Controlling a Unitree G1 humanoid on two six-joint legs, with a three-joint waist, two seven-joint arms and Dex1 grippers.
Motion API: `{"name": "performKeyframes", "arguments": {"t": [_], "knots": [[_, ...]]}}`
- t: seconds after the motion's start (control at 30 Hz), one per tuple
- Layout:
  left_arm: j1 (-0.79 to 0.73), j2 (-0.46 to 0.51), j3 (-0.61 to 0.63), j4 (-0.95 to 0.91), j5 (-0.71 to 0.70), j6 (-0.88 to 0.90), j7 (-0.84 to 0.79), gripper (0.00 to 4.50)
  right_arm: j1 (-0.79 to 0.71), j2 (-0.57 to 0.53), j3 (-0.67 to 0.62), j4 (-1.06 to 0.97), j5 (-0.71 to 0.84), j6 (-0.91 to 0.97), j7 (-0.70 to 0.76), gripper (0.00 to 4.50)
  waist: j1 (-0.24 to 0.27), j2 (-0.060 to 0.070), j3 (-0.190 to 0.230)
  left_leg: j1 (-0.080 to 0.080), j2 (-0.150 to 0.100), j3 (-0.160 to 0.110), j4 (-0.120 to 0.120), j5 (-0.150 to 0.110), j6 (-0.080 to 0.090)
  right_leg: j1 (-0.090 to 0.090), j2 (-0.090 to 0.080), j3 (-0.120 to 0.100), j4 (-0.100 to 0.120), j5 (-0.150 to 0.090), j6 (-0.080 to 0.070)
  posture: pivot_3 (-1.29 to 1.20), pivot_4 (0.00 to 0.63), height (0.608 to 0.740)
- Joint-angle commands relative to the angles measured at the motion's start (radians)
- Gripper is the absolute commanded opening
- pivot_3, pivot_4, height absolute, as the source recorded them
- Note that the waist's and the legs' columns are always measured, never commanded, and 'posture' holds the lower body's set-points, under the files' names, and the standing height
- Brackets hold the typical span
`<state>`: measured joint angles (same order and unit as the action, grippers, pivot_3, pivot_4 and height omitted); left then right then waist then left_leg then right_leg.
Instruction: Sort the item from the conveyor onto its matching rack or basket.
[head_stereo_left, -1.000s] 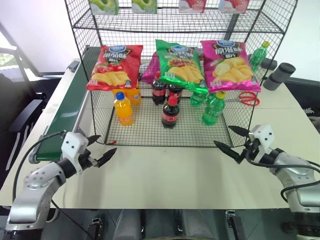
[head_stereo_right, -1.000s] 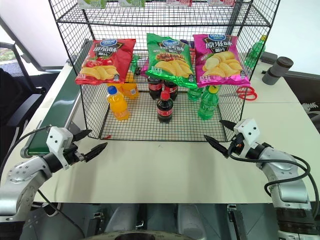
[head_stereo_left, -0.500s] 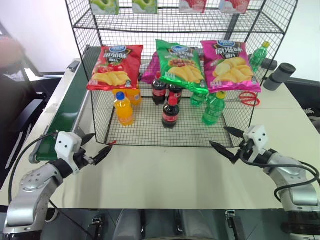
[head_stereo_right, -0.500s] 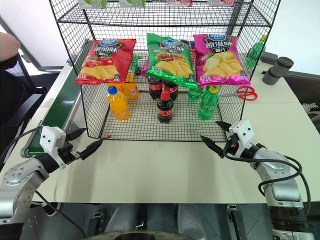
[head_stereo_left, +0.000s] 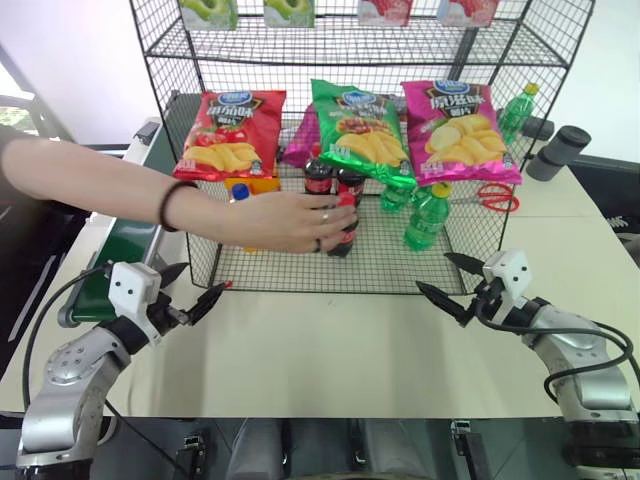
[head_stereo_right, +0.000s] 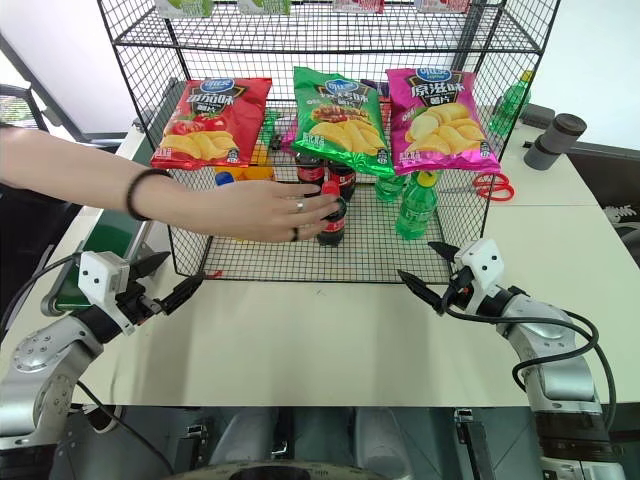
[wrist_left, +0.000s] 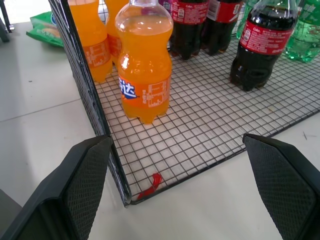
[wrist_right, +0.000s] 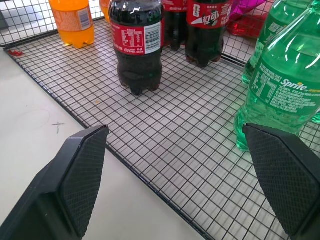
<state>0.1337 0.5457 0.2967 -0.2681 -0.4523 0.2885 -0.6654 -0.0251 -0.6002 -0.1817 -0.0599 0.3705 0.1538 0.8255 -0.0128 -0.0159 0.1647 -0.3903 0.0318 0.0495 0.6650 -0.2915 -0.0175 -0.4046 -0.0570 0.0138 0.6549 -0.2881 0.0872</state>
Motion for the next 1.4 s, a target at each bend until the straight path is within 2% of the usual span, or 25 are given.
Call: {"name": "performKeyframes", "arguments": {"t": [0.03,0.8,1.1,1.4], "knots": [[-0.01,-0.001,0.012,-0.007,0.001,-0.027,0.001,4.5,-0.012,0.007,-0.008,-0.018,0.002,-0.024,-0.005,4.46,0.0,0.0,0.0,0.0,0.0,0.0,0.0,0.0,0.0,0.0,0.0,0.0,0.0,0.0,0.0,0.0,0.15,0.74],[0.018,-0.007,0.042,-0.032,-0.007,-0.044,0.005,4.5,-0.034,0.01,0.015,-0.015,0.002,-0.026,0.003,4.46,-0.001,0.0,0.0,0.0,0.0,0.0,0.0,0.0,0.0,0.0,0.0,0.0,0.0,0.0,0.0,0.0,0.15,0.74],[0.026,-0.045,0.148,-0.032,-0.016,-0.058,0.109,4.5,-0.071,0.044,0.07,-0.021,-0.014,-0.032,0.002,4.46,-0.002,0.0,0.0,0.0,0.0,0.0,0.0,0.0,0.0,0.0,0.0,0.0,0.0,0.0,0.0,0.0,0.15,0.74],[-0.033,-0.134,0.254,0.043,-0.008,-0.088,0.296,4.5,-0.105,0.102,0.149,-0.093,-0.019,-0.012,-0.023,4.46,0.0,0.0,0.0,0.0,0.0,0.0,0.0,0.0,0.0,0.0,0.0,0.0,0.001,0.0,0.0,0.0,0.15,0.74]]}}
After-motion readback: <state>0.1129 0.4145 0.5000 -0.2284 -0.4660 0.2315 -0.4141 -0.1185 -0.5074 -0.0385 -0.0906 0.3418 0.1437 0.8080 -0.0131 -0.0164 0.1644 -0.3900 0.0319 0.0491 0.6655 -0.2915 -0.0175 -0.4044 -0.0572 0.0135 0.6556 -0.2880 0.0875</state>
